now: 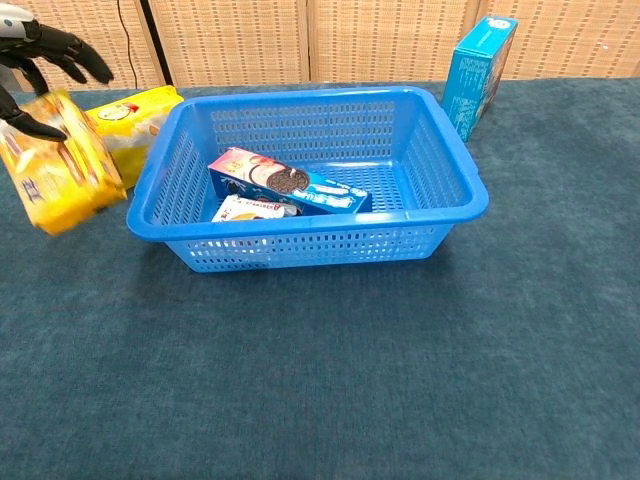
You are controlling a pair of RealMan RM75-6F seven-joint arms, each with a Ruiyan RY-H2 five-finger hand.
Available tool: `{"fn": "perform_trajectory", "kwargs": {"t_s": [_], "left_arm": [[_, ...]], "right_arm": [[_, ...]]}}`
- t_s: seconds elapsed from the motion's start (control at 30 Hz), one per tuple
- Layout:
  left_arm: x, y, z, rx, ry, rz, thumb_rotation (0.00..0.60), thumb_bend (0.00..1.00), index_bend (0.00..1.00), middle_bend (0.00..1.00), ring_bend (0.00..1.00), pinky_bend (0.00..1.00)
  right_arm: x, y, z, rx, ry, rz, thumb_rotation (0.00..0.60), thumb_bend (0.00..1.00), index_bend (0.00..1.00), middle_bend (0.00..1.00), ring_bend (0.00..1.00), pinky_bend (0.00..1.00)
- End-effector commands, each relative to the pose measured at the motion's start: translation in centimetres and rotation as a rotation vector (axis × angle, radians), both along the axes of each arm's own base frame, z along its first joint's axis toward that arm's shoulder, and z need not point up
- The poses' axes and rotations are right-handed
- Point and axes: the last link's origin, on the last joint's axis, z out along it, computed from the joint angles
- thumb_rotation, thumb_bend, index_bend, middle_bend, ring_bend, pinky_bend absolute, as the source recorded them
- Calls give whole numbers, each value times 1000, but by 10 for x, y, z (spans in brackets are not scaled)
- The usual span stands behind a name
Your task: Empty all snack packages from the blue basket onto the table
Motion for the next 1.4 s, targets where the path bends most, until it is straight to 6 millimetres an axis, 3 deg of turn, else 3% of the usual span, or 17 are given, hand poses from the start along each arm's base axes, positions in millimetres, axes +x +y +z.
{"fn": "perform_trajectory", "kwargs": {"t_s": [0.03, 0.2, 0.33, 0.7, 0.87, 1.07, 1.4], "left_arm": [[9, -12, 9, 17, -99, -81, 561, 0, 0, 0, 0, 0], [29, -17, 25, 45, -117, -174, 561, 0, 0, 0, 0, 0], [47, -17, 19, 20, -83, -203, 562, 0, 0, 0, 0, 0], [141, -2, -52, -59, 70, -357, 565, 0, 0, 0, 0, 0], [166, 7, -89, -60, 183, -379, 576, 0, 0, 0, 0, 0], [176, 10, -124, -72, 285, -368, 600, 0, 0, 0, 0, 0], [181, 12, -156, -89, 354, -370, 600, 0, 0, 0, 0, 0]], "right_arm": [[0, 0, 0, 0, 0, 1, 600, 0, 0, 0, 0, 100], [0, 0, 0, 4, -1, 2, 600, 0, 0, 0, 0, 99], [0, 0, 1, 7, -3, 1, 600, 0, 0, 0, 0, 99], [-3, -3, 3, 1, -9, -16, 600, 0, 0, 0, 0, 100], [-9, -6, 5, -3, -7, -37, 600, 0, 0, 0, 0, 99], [-11, -9, 5, -3, -5, -52, 600, 0, 0, 0, 0, 99], [-15, -12, 6, -7, -8, -73, 600, 0, 0, 0, 0, 99]]}}
